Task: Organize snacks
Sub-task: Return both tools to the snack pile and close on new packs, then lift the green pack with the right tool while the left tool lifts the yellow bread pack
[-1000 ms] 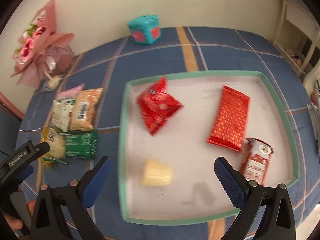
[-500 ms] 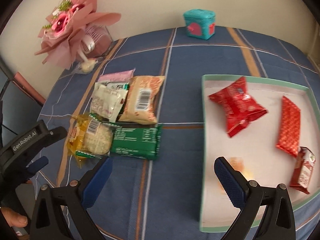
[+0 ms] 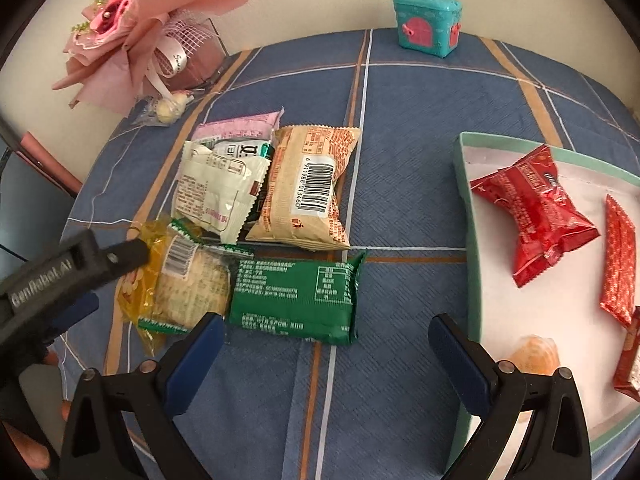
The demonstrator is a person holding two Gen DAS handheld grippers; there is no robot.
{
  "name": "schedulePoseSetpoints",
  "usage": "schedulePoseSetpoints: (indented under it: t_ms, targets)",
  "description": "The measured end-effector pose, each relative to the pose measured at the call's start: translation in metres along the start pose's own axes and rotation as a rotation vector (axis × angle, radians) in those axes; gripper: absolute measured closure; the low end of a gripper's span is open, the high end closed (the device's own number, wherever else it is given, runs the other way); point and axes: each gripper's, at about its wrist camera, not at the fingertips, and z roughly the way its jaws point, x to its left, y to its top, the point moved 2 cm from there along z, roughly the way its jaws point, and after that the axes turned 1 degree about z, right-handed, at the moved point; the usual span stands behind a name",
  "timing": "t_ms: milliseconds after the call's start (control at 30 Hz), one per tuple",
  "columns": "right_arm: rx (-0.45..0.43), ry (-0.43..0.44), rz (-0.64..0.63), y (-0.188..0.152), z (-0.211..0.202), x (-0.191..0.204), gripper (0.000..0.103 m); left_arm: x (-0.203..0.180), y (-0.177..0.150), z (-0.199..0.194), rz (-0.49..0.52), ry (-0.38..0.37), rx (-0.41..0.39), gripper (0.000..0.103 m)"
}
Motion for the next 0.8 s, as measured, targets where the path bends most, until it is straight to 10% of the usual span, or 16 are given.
schedulePoseSetpoints:
  t_ms: [400, 800]
  targets:
    - [0.030, -0.031, -0.010, 0.010, 0.033, 0.016, 0.001, 0.001, 0.003, 0.025, 0.007, 0.042, 0.065, 0.005]
    - [0.042, -0.033, 0.008, 0.013, 0.028, 0.015, 0.031, 0.006, -0.007, 0.025, -0.050, -0.060, 0.106, 0.058]
